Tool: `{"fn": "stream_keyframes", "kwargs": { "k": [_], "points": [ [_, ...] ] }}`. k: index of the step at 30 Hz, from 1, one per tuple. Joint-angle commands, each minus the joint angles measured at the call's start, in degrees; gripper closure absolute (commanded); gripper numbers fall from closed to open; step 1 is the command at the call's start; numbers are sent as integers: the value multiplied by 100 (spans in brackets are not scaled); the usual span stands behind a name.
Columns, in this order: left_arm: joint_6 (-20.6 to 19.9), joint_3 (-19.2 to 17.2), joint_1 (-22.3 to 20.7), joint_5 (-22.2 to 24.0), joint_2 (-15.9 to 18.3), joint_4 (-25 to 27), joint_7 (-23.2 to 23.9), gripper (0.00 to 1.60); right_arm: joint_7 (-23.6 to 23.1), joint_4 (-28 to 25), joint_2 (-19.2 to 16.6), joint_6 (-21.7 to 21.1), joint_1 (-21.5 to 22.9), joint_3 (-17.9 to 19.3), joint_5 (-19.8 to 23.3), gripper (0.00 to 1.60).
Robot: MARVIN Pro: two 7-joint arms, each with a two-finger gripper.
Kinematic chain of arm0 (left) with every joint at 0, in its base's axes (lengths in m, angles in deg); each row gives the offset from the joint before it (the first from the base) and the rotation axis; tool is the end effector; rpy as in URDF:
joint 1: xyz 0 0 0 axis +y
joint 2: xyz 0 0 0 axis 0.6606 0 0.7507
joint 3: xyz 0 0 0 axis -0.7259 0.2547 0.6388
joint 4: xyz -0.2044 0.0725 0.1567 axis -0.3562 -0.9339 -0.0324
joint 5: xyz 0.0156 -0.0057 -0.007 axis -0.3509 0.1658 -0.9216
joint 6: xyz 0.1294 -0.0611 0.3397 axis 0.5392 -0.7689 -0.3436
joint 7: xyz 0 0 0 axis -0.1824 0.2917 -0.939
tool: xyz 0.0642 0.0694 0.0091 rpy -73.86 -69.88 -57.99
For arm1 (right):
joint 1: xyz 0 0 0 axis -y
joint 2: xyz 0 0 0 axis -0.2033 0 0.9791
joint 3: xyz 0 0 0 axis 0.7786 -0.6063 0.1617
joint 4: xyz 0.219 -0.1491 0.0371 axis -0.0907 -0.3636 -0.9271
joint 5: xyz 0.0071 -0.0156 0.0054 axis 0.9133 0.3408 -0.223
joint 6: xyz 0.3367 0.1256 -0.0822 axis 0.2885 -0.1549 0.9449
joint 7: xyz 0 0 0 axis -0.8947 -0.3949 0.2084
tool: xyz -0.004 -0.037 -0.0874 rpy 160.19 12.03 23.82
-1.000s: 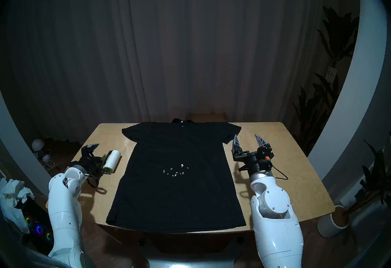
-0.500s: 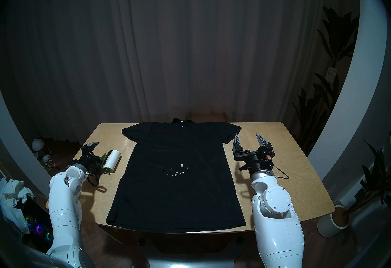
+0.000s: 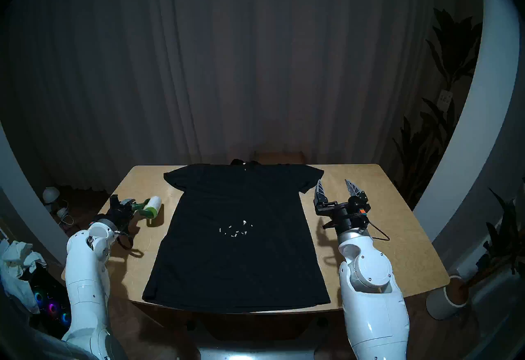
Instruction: Use the fur roller to clean a top
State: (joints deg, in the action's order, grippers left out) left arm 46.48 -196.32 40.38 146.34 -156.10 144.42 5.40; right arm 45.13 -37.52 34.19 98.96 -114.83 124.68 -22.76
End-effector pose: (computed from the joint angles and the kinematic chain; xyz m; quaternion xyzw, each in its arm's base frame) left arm 0.4495 0.2515 -0.3447 0.5610 0.5689 0.4311 0.4193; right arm 0.4148 -0.0583 -0.2844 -0.6429 0.0042 -0.7651 0.0364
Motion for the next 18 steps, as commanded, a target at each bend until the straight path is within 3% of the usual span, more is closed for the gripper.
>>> {"fn": "stream_keyframes", "kwargs": {
  "k": [1, 6, 8, 11, 18],
  "points": [
    [49, 40, 245, -113, -72, -244, -71, 160, -2, -126, 19, 29, 6, 7, 33, 0],
    [201, 159, 398, -333, -101, 101, 57, 160, -3, -114, 33, 40, -9, 19, 70, 0],
    [392, 380, 597, -749, -30, 439, 455, 160, 5, -117, 46, 45, -18, 28, 87, 0],
    [573, 455, 698, -980, -26, 758, 669, 160, 4, -133, 53, 43, -31, 41, 106, 0],
    [917, 471, 891, -1075, -57, 1335, 1343, 160, 0, -121, 78, 53, -32, 78, 173, 0]
  ]
}}
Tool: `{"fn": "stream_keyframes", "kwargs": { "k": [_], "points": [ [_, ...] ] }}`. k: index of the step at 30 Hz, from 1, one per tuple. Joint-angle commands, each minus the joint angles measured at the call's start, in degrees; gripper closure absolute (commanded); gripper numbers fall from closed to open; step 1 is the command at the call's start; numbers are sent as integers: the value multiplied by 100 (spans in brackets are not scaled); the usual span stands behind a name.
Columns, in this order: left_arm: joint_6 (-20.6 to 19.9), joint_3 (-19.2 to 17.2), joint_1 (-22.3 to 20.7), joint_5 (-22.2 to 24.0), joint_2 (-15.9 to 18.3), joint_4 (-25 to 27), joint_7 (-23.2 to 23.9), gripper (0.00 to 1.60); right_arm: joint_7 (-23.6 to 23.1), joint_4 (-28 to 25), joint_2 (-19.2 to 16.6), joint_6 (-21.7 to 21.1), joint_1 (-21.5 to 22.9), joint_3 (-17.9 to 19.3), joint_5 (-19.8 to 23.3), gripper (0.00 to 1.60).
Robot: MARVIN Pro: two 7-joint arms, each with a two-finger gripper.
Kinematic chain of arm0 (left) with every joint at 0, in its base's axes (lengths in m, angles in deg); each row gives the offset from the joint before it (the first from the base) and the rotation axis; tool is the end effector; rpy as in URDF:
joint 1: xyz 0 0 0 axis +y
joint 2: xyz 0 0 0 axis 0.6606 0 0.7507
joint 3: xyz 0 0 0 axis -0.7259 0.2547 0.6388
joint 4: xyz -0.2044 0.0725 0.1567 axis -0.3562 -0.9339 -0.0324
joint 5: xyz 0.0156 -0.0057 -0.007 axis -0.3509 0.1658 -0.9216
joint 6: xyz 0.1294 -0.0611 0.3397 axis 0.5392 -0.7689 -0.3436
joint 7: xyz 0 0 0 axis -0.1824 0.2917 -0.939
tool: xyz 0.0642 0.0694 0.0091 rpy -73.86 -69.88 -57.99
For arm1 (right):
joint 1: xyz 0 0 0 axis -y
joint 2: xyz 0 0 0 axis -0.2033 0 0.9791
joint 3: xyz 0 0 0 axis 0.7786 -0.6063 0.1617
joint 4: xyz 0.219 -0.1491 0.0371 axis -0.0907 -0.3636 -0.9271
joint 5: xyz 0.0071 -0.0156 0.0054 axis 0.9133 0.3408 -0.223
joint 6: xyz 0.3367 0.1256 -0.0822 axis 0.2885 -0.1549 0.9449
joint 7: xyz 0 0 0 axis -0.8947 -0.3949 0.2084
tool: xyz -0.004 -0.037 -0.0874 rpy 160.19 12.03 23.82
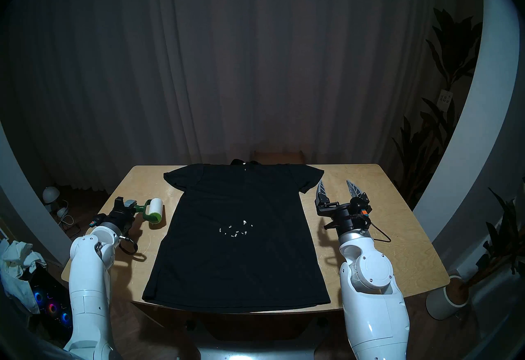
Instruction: Use the fur roller to clean a top
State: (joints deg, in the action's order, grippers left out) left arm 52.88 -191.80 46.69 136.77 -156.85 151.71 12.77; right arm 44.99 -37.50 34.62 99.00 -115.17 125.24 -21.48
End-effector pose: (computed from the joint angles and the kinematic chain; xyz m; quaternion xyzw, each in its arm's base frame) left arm 0.4388 0.2260 -0.3381 0.5984 0.5042 0.5011 0.3697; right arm 0.4125 -0.0618 -0.2867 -0.6432 0.0177 -0.7644 0.0411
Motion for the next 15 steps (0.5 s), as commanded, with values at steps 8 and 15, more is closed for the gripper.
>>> {"fn": "stream_keyframes", "kwargs": {
  "k": [8, 15],
  "points": [
    [253, -1, 442, 84, 15, 1133, 1259, 160, -16, -44, 12, 35, 16, 77, 110, 0],
    [-70, 118, 844, 293, 38, 1563, 1853, 160, -160, 52, -191, -50, -13, 45, -41, 0]
  ]
}}
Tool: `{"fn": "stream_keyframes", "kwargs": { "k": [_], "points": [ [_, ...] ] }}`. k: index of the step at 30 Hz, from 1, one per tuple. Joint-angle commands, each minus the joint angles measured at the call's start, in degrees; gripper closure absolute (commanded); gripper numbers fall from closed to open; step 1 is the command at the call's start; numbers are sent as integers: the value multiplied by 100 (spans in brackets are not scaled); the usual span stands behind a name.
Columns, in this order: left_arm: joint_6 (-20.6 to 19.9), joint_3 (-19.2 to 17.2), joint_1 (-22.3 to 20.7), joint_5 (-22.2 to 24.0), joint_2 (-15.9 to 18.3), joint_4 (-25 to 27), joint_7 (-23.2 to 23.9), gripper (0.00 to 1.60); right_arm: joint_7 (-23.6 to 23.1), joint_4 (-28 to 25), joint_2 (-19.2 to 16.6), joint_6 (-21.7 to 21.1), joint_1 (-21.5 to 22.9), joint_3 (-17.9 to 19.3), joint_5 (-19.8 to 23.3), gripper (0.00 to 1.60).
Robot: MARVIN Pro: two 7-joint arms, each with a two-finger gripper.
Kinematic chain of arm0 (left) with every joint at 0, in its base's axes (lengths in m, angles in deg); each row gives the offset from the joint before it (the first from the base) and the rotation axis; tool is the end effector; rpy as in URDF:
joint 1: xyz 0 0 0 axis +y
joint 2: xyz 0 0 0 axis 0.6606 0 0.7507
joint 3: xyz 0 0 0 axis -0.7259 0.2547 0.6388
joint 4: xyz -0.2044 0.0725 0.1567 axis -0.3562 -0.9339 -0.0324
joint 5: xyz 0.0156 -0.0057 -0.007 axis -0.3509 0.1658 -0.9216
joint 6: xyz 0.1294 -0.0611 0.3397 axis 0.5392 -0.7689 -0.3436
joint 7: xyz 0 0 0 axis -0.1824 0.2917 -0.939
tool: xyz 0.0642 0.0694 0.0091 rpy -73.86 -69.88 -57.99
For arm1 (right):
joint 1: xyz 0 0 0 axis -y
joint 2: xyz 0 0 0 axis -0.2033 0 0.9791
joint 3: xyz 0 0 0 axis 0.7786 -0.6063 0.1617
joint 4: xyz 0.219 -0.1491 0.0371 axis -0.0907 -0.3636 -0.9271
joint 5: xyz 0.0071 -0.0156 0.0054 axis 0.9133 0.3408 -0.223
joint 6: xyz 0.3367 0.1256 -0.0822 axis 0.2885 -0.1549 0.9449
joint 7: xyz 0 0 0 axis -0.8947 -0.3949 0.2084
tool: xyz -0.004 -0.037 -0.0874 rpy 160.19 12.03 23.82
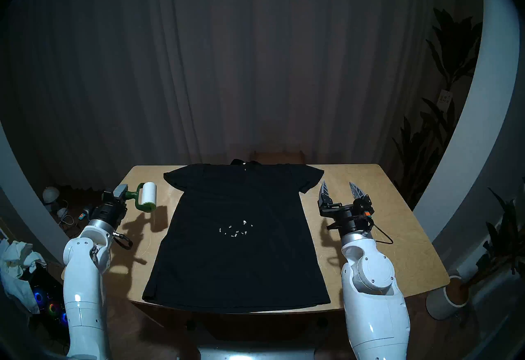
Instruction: Use the fur roller to clean a top
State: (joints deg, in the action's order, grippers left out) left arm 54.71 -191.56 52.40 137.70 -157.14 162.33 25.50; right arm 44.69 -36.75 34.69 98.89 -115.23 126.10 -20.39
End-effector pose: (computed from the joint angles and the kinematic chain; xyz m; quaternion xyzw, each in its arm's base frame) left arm 0.4223 0.2133 -0.2776 0.5456 0.4091 0.5909 0.4310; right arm 0.4111 -0.0689 -0.2925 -0.6473 0.0285 -0.7606 0.0421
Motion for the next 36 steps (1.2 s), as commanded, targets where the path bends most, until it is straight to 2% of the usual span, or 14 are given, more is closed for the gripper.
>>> {"fn": "stream_keyframes", "kwargs": {
  "k": [1, 7, 8, 14, 20, 21, 29, 34, 36],
  "points": [
    [-302, 126, 312, 209, 65, 525, 685, 160, -159, -27, -257, -67, -19, -56, -211, 0],
    [-228, 318, 485, 43, -5, 712, 1187, 160, -101, -35, -387, -281, -53, -183, -681, 0],
    [-195, 363, 513, -10, -21, 749, 1283, 160, -59, 2, -384, -201, -49, -227, -823, 0],
    [-42, 597, 640, -127, -259, 1046, 1284, 160, 196, 129, -219, -293, -60, -370, -1159, 0],
    [97, 973, 673, -350, -489, 1272, 1021, 160, 435, 336, -169, -471, 49, -520, -1457, 0],
    [139, 1043, 674, -410, -544, 1322, 860, 160, 399, 330, -172, -628, 75, -540, -1426, 0],
    [300, 1449, 643, -677, -725, 1452, 454, 160, 191, 333, -325, -804, 208, -654, -1429, 0],
    [335, 1631, 594, -734, -831, 1470, 246, 160, 9, 215, -450, -1226, 255, -657, -1432, 0],
    [383, 1702, 566, -759, -901, 1445, 139, 160, -19, 214, -483, -1262, 249, -632, -1440, 0]
  ]
}}
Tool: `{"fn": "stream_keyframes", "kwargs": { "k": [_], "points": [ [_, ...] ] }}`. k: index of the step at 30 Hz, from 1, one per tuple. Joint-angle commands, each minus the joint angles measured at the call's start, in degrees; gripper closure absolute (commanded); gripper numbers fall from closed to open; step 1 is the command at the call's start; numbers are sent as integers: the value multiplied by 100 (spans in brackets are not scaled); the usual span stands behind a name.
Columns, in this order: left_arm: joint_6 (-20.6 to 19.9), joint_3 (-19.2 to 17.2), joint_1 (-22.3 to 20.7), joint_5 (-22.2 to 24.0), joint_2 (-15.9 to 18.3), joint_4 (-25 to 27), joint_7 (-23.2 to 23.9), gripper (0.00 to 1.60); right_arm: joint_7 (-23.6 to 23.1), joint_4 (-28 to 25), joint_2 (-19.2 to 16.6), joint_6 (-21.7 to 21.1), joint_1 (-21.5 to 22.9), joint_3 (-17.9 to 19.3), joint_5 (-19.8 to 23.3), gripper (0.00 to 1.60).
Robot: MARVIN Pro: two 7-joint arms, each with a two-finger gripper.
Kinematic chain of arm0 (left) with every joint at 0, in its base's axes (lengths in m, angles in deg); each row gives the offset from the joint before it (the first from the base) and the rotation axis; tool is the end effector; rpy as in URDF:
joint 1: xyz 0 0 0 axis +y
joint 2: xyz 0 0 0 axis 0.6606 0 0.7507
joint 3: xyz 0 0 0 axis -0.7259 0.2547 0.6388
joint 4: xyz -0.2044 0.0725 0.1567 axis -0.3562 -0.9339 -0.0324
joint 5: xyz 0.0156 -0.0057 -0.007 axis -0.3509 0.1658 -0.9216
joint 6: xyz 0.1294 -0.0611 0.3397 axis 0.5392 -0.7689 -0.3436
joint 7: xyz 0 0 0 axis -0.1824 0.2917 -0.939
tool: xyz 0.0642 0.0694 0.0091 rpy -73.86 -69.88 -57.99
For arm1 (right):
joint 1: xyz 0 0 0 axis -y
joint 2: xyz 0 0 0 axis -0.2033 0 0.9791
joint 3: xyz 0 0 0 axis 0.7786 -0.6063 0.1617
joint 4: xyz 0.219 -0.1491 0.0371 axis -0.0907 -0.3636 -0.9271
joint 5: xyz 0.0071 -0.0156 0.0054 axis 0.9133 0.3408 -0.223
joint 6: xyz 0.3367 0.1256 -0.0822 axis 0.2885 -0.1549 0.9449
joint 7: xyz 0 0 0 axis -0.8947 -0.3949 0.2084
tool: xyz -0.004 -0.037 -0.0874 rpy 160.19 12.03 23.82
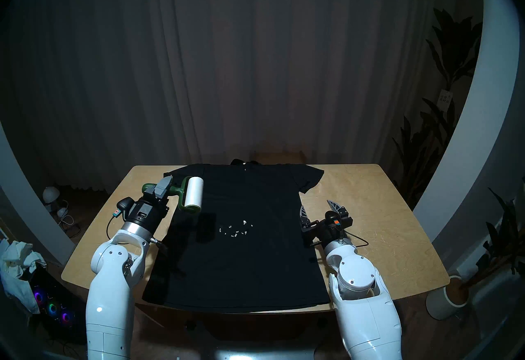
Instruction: Use the fur roller to clean a top
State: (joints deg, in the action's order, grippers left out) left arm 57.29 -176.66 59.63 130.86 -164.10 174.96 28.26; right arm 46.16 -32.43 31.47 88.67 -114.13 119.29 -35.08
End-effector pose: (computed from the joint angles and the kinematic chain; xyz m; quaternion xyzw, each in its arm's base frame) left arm 0.4197 0.0604 -0.2603 0.5720 0.3138 0.5643 0.5059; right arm 0.4167 -0.0274 -0.3419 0.7420 0.1026 0.6625 0.0017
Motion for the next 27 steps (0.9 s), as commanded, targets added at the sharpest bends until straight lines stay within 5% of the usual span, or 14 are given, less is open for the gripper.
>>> {"fn": "stream_keyframes", "kwargs": {
  "k": [1, 8, 16, 27],
  "points": [
    [153, 247, -175, -101, -223, 147, -151, 160, -171, -214, -172, -261, 134, 61, 28, 0],
    [413, 525, -223, -334, -302, 23, -419, 160, -232, -51, -172, -308, 194, 95, 50, 0],
    [639, 778, -101, -506, -342, 26, -544, 160, -242, 164, -95, 128, 223, -6, 46, 0],
    [675, 947, -25, -608, -352, 58, -658, 160, 154, 242, -176, 99, 265, -274, -629, 0]
  ]
}}
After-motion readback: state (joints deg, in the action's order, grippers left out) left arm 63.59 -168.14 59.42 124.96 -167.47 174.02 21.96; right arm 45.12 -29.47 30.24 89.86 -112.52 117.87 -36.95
